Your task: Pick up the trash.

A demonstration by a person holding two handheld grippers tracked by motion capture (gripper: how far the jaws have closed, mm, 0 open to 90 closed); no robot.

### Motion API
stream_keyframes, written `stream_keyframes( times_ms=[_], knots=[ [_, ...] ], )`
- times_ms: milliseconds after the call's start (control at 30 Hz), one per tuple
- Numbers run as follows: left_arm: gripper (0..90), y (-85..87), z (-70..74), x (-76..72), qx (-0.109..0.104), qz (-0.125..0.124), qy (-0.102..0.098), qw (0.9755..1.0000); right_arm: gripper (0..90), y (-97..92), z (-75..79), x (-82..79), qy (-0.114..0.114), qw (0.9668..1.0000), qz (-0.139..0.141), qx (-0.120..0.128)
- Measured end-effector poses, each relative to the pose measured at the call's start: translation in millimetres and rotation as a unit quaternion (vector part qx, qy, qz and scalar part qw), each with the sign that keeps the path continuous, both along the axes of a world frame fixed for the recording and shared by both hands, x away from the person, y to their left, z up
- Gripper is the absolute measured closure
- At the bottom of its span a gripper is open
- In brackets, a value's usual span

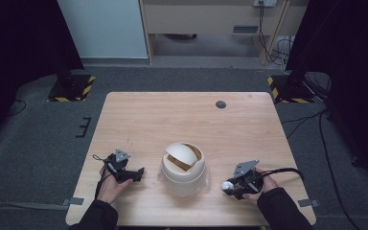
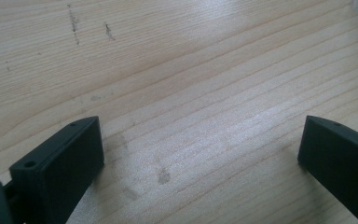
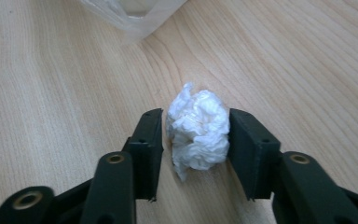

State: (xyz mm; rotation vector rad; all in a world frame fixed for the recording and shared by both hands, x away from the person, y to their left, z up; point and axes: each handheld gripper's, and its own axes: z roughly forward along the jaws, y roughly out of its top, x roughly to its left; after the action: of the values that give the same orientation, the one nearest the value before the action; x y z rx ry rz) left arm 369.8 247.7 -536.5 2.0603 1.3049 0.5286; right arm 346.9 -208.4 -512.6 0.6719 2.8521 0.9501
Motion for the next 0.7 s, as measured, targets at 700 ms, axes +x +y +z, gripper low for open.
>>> stream_keyframes(
  times_ms=[700],
  knots=[
    [0.0, 0.0, 0.0, 0.0, 0.000, 0.000, 0.000, 1.0000, 66.0, -5.4, 12.3, 5.4, 0.003, 0.9994, -0.025, 0.026]
  ],
)
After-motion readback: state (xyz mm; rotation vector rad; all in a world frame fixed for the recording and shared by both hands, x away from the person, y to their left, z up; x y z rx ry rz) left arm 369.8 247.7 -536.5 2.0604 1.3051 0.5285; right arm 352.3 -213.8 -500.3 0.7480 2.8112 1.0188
